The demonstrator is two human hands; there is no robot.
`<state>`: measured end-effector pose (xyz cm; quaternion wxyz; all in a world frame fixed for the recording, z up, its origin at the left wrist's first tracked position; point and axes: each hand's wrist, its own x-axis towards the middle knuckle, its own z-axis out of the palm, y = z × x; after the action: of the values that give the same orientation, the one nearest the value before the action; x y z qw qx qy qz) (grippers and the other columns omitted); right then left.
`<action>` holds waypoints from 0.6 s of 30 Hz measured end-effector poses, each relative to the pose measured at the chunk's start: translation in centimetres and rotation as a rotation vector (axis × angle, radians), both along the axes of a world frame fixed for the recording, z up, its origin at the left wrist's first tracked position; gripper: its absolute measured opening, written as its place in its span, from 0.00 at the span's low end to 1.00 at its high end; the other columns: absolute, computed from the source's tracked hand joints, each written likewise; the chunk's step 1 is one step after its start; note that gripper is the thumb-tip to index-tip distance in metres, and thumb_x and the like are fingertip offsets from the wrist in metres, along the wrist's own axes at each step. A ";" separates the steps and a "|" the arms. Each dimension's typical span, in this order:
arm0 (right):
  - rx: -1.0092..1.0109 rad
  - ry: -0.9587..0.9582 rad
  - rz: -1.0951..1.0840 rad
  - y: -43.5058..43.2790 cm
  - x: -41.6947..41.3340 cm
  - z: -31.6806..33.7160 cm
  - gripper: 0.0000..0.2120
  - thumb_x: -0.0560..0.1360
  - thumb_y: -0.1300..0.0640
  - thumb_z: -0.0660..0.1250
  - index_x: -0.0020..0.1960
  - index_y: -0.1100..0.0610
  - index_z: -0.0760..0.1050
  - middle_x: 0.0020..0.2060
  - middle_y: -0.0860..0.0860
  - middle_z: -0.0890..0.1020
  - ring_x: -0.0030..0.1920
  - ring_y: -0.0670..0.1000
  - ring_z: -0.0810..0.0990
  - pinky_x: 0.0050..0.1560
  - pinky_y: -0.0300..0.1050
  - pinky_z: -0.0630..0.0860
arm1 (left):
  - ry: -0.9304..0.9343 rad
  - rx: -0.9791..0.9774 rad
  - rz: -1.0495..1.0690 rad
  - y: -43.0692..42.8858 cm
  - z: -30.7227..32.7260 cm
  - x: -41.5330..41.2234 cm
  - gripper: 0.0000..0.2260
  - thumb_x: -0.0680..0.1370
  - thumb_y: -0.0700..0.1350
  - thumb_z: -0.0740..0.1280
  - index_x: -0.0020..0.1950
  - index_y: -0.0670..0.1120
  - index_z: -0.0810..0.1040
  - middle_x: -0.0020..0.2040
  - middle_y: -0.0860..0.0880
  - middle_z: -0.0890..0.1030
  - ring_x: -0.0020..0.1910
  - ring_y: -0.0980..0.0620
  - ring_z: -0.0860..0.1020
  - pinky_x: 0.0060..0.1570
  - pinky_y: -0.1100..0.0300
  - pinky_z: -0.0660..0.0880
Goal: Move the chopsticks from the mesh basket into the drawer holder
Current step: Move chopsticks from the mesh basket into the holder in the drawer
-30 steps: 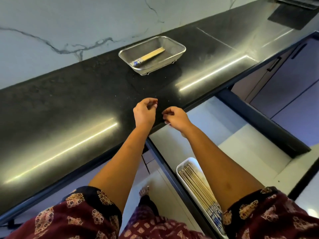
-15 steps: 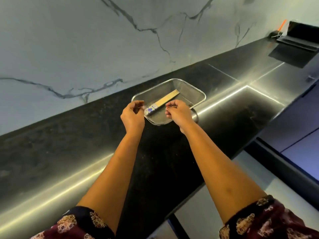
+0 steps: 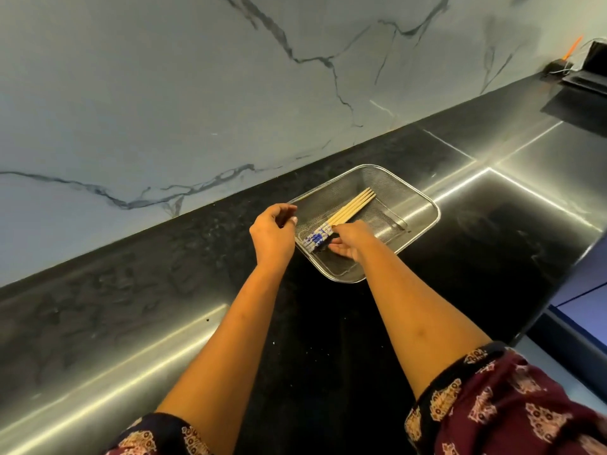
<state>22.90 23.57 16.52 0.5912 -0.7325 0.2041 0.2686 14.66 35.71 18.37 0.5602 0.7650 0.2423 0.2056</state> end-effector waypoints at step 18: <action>0.246 0.041 -0.199 1.3 -0.6 0.0 0.08 0.74 0.70 0.67 0.45 0.64 0.68 0.40 0.58 0.78 0.37 0.52 0.79 0.21 0.43 0.78 | 0.034 -0.065 0.040 0.2 -0.5 -0.2 0.08 0.76 0.38 0.67 0.53 0.45 0.81 0.49 0.50 0.81 0.49 0.56 0.78 0.53 0.64 0.76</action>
<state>22.32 24.88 16.54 0.6959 -0.6251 0.2533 0.2466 14.46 35.94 17.89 0.5765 0.7446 0.2737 0.1956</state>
